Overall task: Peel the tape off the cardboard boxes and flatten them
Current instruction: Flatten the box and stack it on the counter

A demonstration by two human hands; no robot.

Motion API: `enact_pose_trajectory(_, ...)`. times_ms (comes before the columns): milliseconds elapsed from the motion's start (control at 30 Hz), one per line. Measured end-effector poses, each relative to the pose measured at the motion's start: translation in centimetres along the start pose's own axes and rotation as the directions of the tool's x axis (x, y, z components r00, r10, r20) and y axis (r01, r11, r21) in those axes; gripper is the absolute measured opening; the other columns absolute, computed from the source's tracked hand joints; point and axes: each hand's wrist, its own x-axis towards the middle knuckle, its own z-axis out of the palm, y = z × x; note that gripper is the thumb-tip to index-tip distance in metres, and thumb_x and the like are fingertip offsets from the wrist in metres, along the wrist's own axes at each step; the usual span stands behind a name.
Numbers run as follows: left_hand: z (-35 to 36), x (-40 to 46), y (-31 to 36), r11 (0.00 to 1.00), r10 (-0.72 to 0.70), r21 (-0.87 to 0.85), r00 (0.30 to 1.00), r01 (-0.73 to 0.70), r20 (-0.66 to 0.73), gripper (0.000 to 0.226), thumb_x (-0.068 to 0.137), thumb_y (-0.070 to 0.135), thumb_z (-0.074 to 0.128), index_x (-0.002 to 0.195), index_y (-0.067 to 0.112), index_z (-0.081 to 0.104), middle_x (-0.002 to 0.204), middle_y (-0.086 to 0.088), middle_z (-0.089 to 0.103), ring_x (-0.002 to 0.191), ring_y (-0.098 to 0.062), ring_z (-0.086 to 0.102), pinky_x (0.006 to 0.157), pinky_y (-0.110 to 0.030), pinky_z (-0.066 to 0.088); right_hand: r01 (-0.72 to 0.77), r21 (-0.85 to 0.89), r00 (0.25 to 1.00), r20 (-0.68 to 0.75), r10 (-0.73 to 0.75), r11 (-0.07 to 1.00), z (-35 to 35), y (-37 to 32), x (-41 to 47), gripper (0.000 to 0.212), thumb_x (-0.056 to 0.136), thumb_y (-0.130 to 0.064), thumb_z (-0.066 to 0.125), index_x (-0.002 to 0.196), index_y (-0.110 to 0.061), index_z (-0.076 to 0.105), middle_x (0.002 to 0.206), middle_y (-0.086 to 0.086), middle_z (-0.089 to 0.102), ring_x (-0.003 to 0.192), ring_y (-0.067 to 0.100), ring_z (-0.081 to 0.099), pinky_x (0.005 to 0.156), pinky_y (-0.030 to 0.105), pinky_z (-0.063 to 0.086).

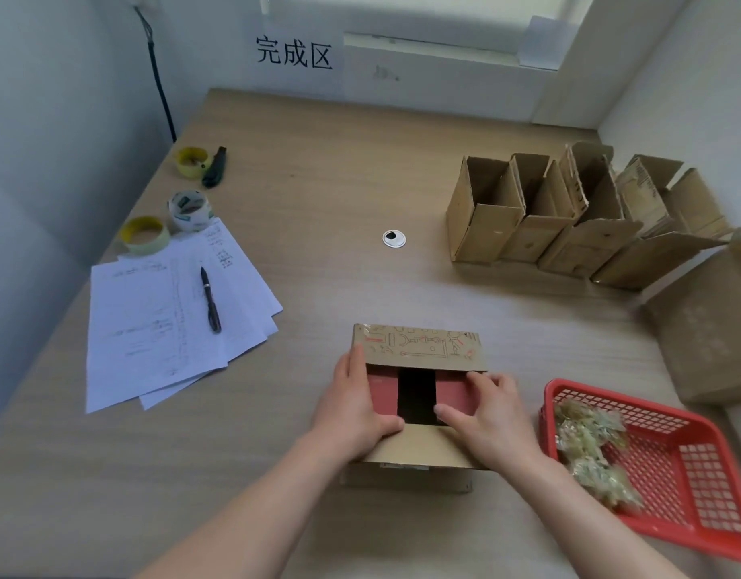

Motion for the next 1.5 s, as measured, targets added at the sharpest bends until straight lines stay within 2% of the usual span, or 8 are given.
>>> enact_pose_trajectory(133, 0.9, 0.2, 0.4, 0.99, -0.12, 0.073, 0.991, 0.124, -0.053, 0.146, 0.062, 0.068, 0.079, 0.15, 0.025, -0.029, 0.165, 0.003, 0.003, 0.135, -0.026, 0.046, 0.099, -0.039, 0.046, 0.041, -0.192, 0.998, -0.029, -0.047, 0.981, 1.4, -1.1, -0.1, 0.078, 0.064, -0.077, 0.059, 0.123, -0.03, 0.041, 0.103, -0.006, 0.026, 0.101, 0.023, 0.052, 0.078, 0.03, 0.043)
enact_pose_trajectory(400, 1.2, 0.7, -0.1, 0.969, -0.241, 0.042, 0.968, 0.244, -0.077, 0.132, 0.063, 0.057, 0.074, 0.154, 0.026, -0.017, 0.154, 0.0, 0.03, 0.125, -0.028, 0.053, 0.09, -0.038, 0.047, 0.004, -0.207, 1.0, -0.011, -0.006, 0.978, 0.9, -2.3, 0.7, 0.077, 0.066, -0.062, 0.059, 0.129, -0.024, 0.036, 0.111, 0.003, 0.04, 0.09, 0.027, 0.049, 0.073, 0.033, 0.04)
enact_pose_trajectory(567, -1.8, 0.9, -0.4, 0.958, -0.224, -0.185, 0.975, 0.218, -0.011, 0.089, 0.057, 0.039, 0.063, 0.14, 0.028, 0.032, 0.12, -0.003, 0.055, 0.097, -0.026, 0.061, 0.083, -0.042, 0.055, -0.066, 0.256, 0.995, 0.087, 0.045, 0.964, -2.1, -2.8, 1.8, 0.089, 0.07, -0.04, 0.052, 0.153, -0.032, 0.022, 0.106, -0.002, 0.059, 0.096, 0.027, 0.06, 0.08, 0.043, 0.053)
enact_pose_trajectory(700, -5.0, 1.0, -1.9, 0.959, -0.158, -0.221, 0.982, 0.178, 0.102, 0.091, 0.074, 0.014, 0.062, 0.157, 0.027, 0.026, 0.147, -0.002, 0.047, 0.125, -0.025, 0.051, 0.099, -0.038, 0.049, -0.35, 0.658, 0.937, 0.236, 0.259, 0.667, -2.9, -2.1, 4.1, 0.076, 0.083, -0.004, 0.042, 0.152, -0.035, 0.031, 0.133, 0.011, 0.054, 0.094, 0.04, 0.065, 0.059, 0.049, 0.06)
enact_pose_trajectory(800, -6.5, 0.6, -2.5, 0.954, -0.146, -0.25, 0.985, 0.164, 0.091, 0.083, 0.082, 0.001, 0.056, 0.156, 0.031, 0.031, 0.152, 0.001, 0.045, 0.13, -0.025, 0.048, 0.093, -0.033, 0.049, -0.373, 0.743, 0.928, 0.283, 0.243, 0.556, -2.6, -1.5, 5.0, 0.055, 0.095, -0.01, 0.044, 0.142, -0.037, 0.043, 0.126, 0.005, 0.061, 0.093, 0.033, 0.065, 0.061, 0.045, 0.058)
enact_pose_trajectory(1033, -7.0, 0.7, -2.0, 0.952, -0.259, -0.164, 0.966, 0.257, 0.007, 0.052, 0.091, 0.037, 0.055, 0.14, 0.023, 0.045, 0.131, -0.001, 0.058, 0.106, -0.022, 0.06, 0.091, -0.041, 0.055, -0.214, 0.642, 0.974, 0.202, 0.107, 0.736, -1.9, -3.3, 5.5, 0.031, 0.098, -0.007, 0.042, 0.107, -0.028, 0.064, 0.1, 0.002, 0.07, 0.087, 0.024, 0.064, 0.066, 0.032, 0.05)
enact_pose_trajectory(1233, -6.9, 0.6, -2.1, 0.95, -0.304, 0.047, 0.95, 0.308, -0.072, 0.114, 0.057, 0.077, 0.071, 0.147, 0.02, 0.028, 0.135, -0.001, 0.053, 0.119, -0.026, 0.057, 0.092, -0.042, 0.054, -0.152, 0.639, 0.981, 0.19, 0.037, 0.754, -1.9, -4.6, 5.3, 0.028, 0.095, -0.006, 0.046, 0.096, -0.025, 0.067, 0.09, 0.004, 0.07, 0.081, 0.024, 0.063, 0.065, 0.032, 0.05)
enact_pose_trajectory(1500, -8.7, 1.0, -2.1, 0.962, -0.253, -0.119, 0.965, 0.244, -0.065, 0.047, 0.09, 0.008, 0.049, 0.126, 0.037, 0.042, 0.109, 0.006, 0.057, 0.087, -0.019, 0.059, 0.06, -0.032, 0.059, -0.114, 0.693, 0.99, 0.137, 0.026, 0.712, -3.5, -5.6, 5.7, 0.022, 0.096, -0.008, 0.05, 0.1, -0.022, 0.067, 0.096, 0.01, 0.068, 0.085, 0.03, 0.063, 0.067, 0.04, 0.055)
